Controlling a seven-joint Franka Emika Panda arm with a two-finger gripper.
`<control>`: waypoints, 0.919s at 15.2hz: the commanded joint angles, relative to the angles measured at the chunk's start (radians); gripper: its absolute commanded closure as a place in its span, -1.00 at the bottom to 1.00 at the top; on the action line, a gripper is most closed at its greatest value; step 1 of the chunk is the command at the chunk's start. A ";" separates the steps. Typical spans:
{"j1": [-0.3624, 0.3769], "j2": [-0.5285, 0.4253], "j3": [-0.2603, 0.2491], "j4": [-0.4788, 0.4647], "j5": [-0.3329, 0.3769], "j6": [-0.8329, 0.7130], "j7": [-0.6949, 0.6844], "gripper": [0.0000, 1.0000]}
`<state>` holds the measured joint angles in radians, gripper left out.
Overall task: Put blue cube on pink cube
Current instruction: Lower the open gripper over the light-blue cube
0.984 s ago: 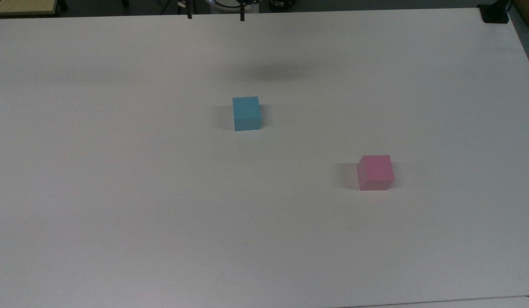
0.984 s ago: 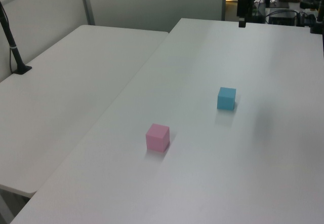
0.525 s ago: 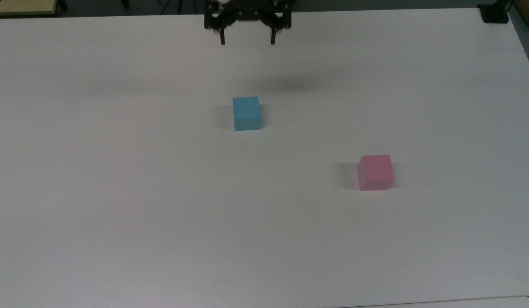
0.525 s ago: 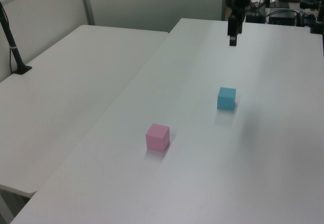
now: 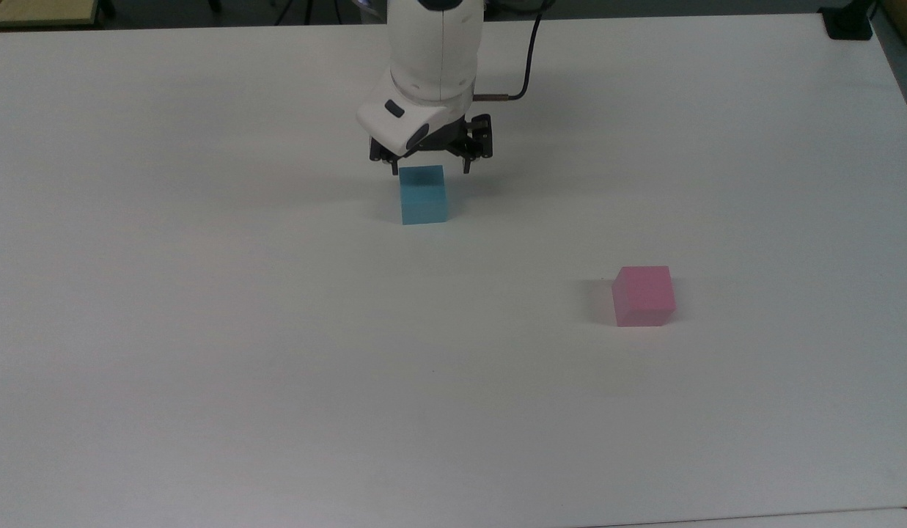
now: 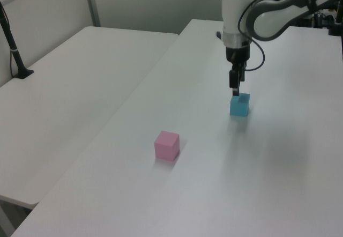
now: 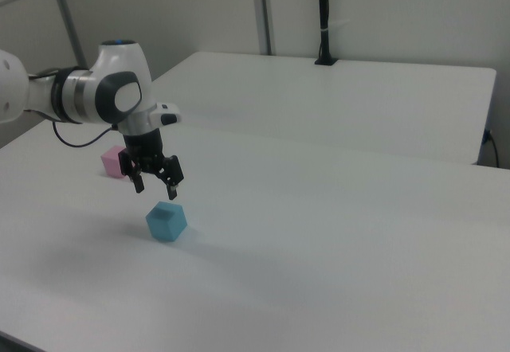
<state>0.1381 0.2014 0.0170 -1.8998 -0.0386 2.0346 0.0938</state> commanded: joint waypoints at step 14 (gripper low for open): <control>0.028 0.032 -0.006 -0.065 -0.083 0.110 0.023 -1.00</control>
<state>0.1516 0.2430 0.0157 -1.9614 -0.1098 2.1338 0.0938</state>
